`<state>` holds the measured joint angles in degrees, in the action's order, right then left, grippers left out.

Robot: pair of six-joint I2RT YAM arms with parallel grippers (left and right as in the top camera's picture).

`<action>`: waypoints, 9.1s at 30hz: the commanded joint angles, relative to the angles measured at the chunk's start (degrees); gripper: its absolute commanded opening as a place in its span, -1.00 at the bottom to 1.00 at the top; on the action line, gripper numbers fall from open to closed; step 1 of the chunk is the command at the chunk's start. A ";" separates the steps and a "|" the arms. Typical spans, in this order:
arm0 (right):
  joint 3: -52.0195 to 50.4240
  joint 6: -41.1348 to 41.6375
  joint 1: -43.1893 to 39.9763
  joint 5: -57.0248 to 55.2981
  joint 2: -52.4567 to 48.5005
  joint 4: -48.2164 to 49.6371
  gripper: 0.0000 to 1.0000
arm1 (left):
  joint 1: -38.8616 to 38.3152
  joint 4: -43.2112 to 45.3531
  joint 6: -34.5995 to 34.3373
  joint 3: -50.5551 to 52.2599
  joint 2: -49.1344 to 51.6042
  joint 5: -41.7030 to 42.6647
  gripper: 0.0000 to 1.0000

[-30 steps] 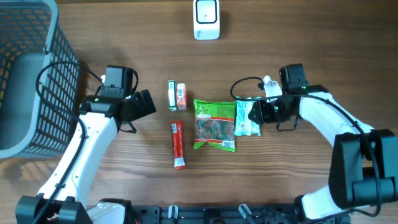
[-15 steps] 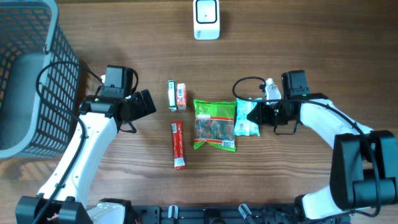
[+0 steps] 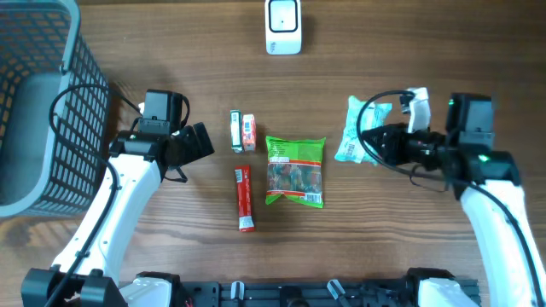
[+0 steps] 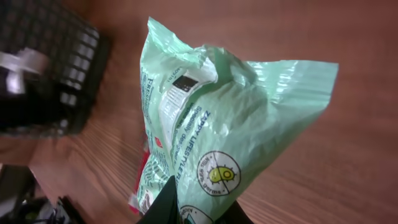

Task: Scan the item barcode
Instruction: 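Lift the pale green packet and hold it over the barcode scanner, then carry the pale green packet right and place it on the table, then move the right gripper to the green snack bag and grasp it, then lift the green snack bag and grasp its left end with the left gripper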

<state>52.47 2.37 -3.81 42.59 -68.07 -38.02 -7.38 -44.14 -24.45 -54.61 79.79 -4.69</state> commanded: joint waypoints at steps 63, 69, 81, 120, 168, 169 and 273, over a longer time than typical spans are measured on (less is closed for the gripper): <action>70.53 -34.05 35.17 -91.65 -80.98 55.82 -0.92 | 0.20 -0.04 0.26 -0.94 -0.68 -0.55 1.00; 70.53 -30.64 35.26 -92.26 -80.98 56.85 -0.91 | 0.20 -0.04 0.26 -0.94 -0.68 -0.55 1.00; 70.53 -19.98 35.54 -89.48 -80.98 45.57 -0.81 | 0.20 -0.04 0.26 -0.94 -0.68 -0.55 1.00; 46.34 -8.04 3.91 -48.00 -38.23 -36.83 -0.91 | 0.20 -0.04 0.26 -0.94 -0.68 -0.55 1.00; 12.04 3.63 -3.85 -48.17 -36.68 -4.00 -0.77 | 0.20 -0.04 0.26 -0.94 -0.68 -0.55 1.00; 13.75 3.04 -3.67 -42.66 -36.68 -6.19 -0.68 | 0.20 -0.04 0.26 -0.94 -0.68 -0.55 1.00; 18.27 -15.65 7.28 -10.19 -45.62 -12.20 0.46 | -25.90 26.95 -11.23 -0.85 15.41 24.76 -0.88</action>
<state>71.33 -13.28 3.22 29.69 -113.27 -50.11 -30.87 -20.34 -34.61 -54.78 92.64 20.84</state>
